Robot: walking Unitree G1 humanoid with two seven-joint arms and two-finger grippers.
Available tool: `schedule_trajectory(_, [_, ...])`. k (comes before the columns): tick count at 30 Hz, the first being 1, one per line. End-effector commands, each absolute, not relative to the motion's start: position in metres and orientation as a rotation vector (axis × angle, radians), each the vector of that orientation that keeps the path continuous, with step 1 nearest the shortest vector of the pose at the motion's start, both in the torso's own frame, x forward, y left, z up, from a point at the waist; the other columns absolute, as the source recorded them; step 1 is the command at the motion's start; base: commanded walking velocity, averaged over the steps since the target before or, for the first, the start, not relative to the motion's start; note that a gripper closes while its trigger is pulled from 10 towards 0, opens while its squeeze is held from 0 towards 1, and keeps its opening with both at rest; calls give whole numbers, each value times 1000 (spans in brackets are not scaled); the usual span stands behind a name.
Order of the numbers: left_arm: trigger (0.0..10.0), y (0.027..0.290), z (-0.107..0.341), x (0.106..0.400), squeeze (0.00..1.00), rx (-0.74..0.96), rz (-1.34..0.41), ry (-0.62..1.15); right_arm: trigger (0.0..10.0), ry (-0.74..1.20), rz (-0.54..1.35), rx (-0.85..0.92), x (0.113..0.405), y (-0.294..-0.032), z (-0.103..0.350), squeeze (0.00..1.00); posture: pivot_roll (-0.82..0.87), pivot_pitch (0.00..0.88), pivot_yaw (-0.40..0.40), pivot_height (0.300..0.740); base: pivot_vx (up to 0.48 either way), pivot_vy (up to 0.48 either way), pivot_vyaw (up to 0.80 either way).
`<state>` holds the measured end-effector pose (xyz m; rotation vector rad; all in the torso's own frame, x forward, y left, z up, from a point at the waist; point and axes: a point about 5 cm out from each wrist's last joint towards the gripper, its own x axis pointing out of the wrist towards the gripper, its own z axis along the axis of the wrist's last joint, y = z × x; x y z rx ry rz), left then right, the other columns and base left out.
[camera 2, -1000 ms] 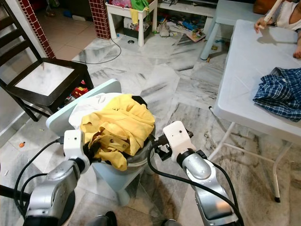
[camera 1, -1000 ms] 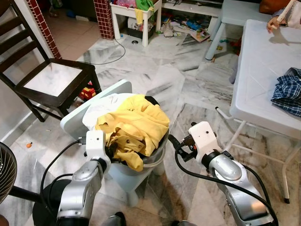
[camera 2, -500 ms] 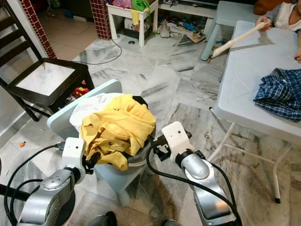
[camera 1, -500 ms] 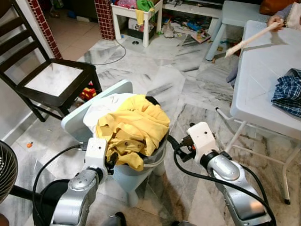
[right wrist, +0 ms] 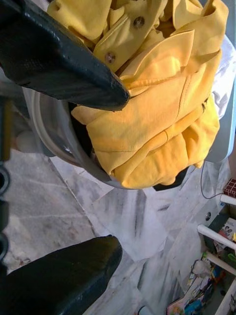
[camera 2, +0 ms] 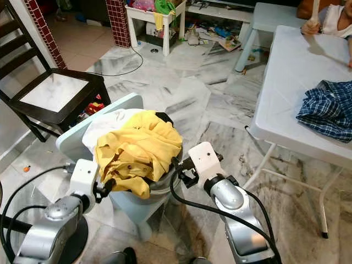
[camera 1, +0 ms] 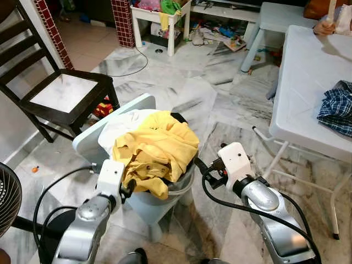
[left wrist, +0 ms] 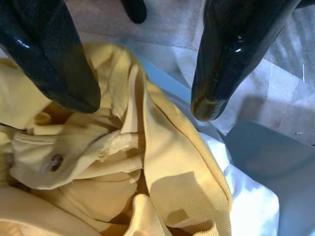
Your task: Hang hanger
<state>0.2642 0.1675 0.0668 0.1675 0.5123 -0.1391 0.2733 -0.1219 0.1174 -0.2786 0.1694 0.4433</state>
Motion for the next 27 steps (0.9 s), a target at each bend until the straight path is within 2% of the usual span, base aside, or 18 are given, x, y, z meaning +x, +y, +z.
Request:
schedule_trajectory(1, [10000, 171, 62, 264, 0, 174, -138, 530, 10000, 164, 438, -280, 275, -123, 119, 0, -89, 128, -8, 740, 0, 0, 0])
schedule_trajectory(21, [10000, 158, 39, 286, 0, 147, -208, 570, 10000, 163, 426, -279, 273, -124, 119, 0, -109, 131, 2, 740, 0, 0, 0])
schedule_trajectory(22, [0, 158, 36, 285, 0, 133, -208, 571, 10000, 163, 424, -278, 273, -124, 119, 0, -112, 132, 4, 740, 0, 0, 0])
schedule_trajectory(27, [0, 159, 31, 285, 0, 107, -216, 575, 10000, 164, 423, -277, 272, -124, 119, 0, -112, 133, 5, 740, 0, 0, 0])
